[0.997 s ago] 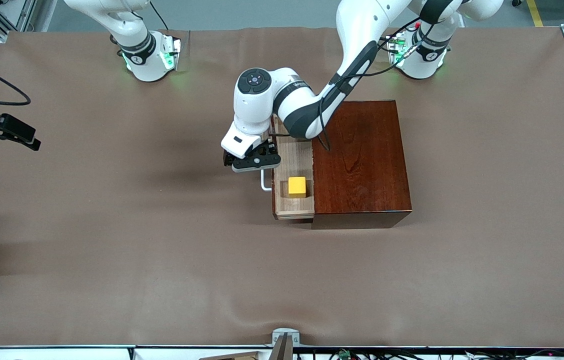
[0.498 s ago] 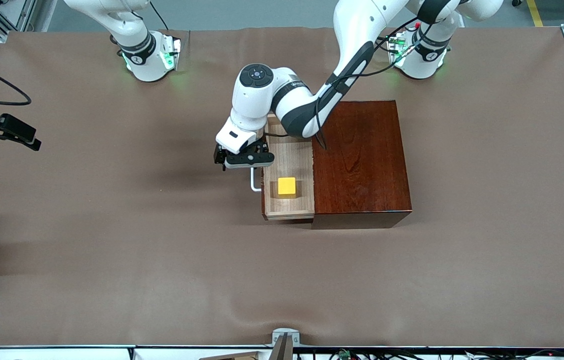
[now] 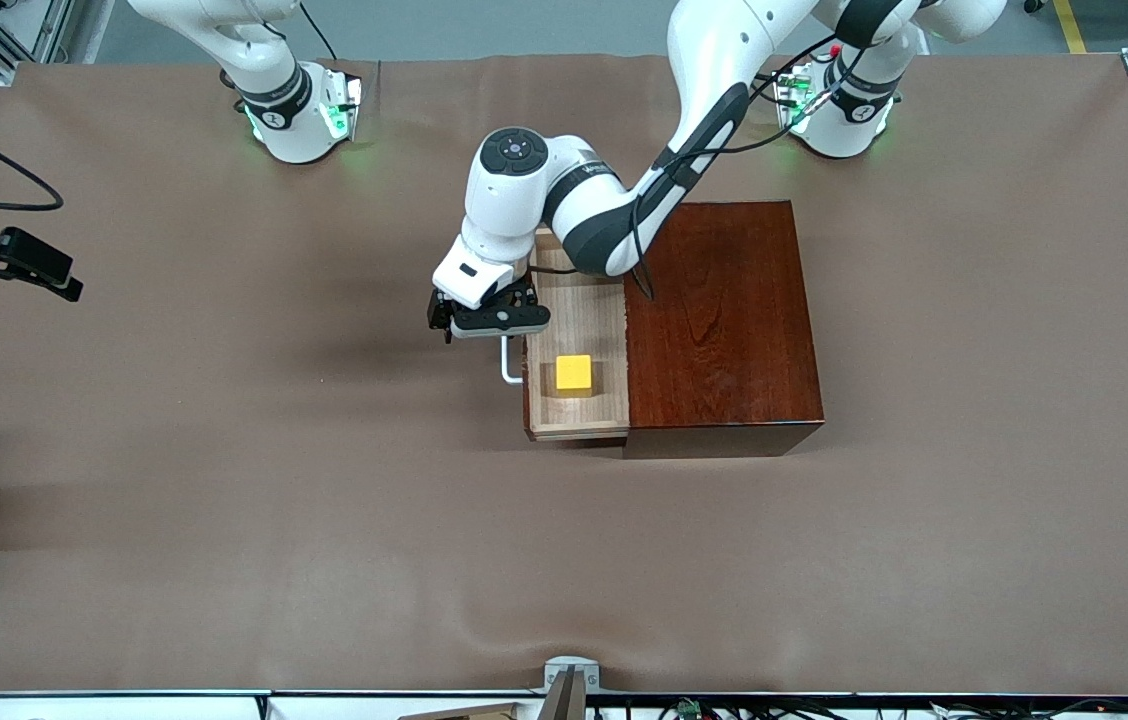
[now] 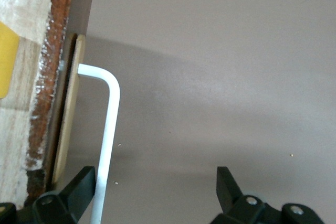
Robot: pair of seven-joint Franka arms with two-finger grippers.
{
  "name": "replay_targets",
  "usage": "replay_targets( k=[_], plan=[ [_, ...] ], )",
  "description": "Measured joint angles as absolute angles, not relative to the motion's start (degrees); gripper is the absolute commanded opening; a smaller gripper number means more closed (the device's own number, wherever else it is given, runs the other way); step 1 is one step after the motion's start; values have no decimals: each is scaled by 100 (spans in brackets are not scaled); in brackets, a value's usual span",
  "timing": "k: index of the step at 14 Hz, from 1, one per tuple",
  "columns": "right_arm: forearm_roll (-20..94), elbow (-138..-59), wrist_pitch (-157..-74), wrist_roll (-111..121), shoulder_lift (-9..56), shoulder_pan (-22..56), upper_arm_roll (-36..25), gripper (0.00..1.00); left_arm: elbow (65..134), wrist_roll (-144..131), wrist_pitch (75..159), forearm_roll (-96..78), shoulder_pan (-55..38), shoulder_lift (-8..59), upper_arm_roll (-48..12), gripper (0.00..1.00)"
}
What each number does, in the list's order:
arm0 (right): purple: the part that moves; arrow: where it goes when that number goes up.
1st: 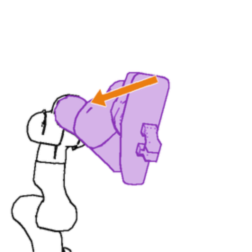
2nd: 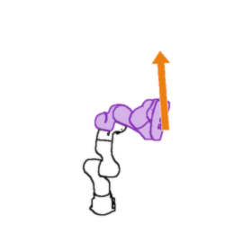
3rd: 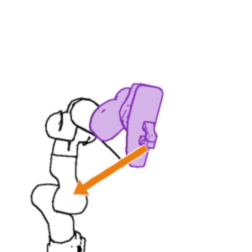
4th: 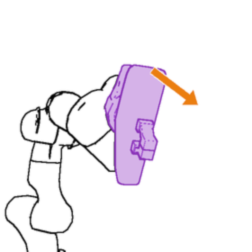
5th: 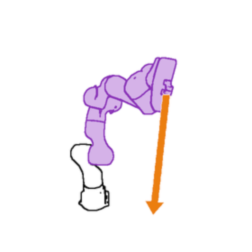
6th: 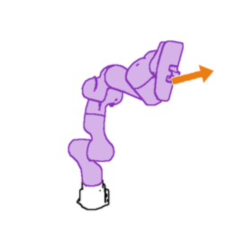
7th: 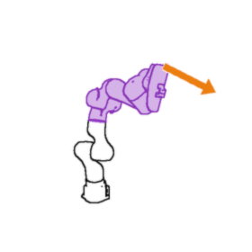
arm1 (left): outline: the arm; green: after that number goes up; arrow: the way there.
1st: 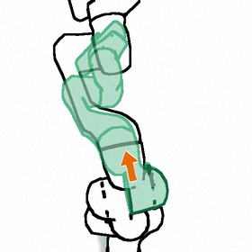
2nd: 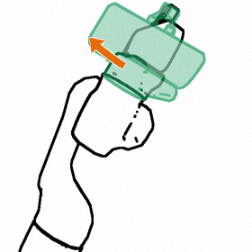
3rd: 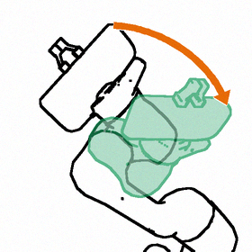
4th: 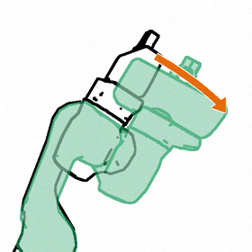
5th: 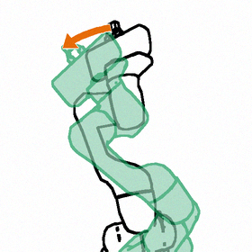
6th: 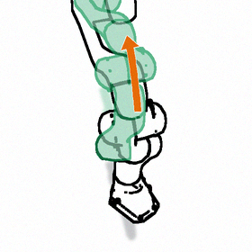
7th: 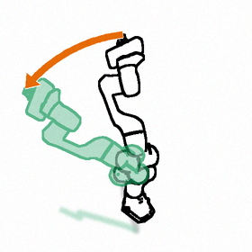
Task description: Open drawer, take yellow block, close drawer
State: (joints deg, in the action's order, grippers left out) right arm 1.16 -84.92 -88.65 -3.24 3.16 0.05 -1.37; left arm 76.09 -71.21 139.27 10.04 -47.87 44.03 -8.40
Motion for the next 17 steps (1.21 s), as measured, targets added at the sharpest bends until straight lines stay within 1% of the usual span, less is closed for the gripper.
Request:
replay_targets(
  k=[3,5,7,10,17],
  plan=[
    [116,-8492,-8865,-324,316,5,-137,100,7595,-7122,13956,1004,-4777,4384,-825,100],
    [116,-8492,-8865,-324,316,5,-137,100,7418,-7122,14243,996,-4789,4385,-843,100],
    [116,-8492,-8865,-324,316,5,-137,100,7208,-7122,14275,983,-4825,4368,-870,100],
    [116,-8492,-8866,-324,316,5,-138,100,7091,-7125,14297,800,-4817,4317,-864,100],
    [116,-8492,-8902,-324,316,3,-139,100,6987,-7127,14306,238,-4122,3613,-825,100]
  ],
)
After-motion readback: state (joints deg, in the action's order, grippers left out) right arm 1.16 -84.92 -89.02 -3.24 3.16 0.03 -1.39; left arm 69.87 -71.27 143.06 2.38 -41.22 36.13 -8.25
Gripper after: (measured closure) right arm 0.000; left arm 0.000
